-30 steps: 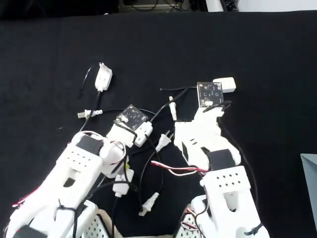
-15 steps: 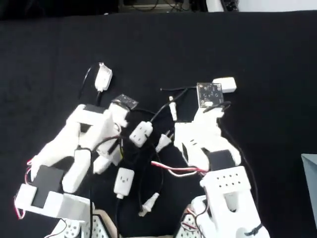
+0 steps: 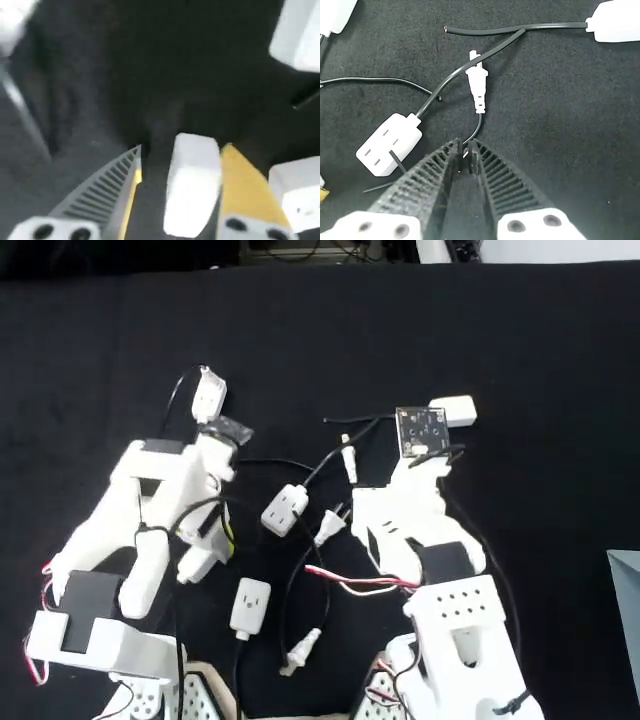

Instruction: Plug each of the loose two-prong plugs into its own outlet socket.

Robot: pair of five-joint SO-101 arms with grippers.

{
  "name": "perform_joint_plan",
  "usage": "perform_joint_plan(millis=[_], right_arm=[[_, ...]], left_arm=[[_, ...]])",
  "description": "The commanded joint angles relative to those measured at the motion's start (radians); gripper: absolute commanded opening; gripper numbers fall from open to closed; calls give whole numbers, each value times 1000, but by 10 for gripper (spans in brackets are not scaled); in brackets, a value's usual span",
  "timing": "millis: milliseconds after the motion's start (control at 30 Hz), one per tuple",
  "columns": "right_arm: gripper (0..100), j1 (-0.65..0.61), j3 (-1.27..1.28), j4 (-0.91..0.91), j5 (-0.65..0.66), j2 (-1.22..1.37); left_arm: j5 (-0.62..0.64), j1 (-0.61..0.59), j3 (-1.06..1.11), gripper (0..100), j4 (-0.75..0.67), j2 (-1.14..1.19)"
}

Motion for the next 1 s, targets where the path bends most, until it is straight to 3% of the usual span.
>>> perform_joint_plan(millis=[0, 200, 500, 733, 967], right_arm=[[44, -14, -5, -17, 12, -15], [44, -14, -5, -17, 12, -15], [44, -14, -5, -17, 12, -15], [44, -14, -5, -17, 12, -15], [44, -14, -5, -17, 14, -15]], left_arm=[[8, -44, -154, 296, 107, -3], [-43, -111, -318, 297, 227, 6], [-109, -208, -252, 296, 170, -3], [-106, -166, -334, 295, 327, -34], [-109, -139, -228, 295, 292, -120]])
